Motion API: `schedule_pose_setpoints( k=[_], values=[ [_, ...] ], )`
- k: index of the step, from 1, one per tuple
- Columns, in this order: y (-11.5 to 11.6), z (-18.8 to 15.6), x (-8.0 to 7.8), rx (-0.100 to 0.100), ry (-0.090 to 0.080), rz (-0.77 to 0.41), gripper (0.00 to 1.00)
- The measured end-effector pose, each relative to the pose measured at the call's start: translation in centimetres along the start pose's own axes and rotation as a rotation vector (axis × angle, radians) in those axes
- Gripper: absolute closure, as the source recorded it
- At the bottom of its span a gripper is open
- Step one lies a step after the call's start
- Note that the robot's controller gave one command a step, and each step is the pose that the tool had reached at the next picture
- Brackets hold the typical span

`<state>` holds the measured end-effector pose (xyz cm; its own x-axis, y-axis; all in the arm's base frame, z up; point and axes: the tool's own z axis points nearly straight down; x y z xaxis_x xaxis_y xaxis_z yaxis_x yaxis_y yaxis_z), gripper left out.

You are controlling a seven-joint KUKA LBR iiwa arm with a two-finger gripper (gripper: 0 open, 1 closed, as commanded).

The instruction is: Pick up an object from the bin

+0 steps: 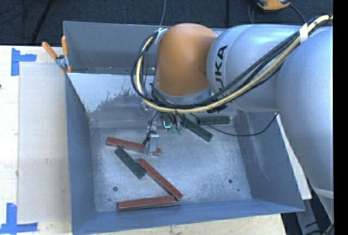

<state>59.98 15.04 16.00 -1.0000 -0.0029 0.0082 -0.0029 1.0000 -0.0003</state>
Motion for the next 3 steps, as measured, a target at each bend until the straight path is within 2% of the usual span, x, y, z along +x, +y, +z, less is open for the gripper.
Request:
schedule_pose_setpoints(
  k=[1, 2, 3],
  values=[
    [0.0, -0.4, -0.2, -0.001, -0.007, 0.003, 0.00],
    [0.3, 4.2, 0.4, -0.002, -0.015, 0.011, 0.00],
    [0.3, 8.7, -0.1, -0.005, -0.012, 0.084, 1.00]
  ],
)
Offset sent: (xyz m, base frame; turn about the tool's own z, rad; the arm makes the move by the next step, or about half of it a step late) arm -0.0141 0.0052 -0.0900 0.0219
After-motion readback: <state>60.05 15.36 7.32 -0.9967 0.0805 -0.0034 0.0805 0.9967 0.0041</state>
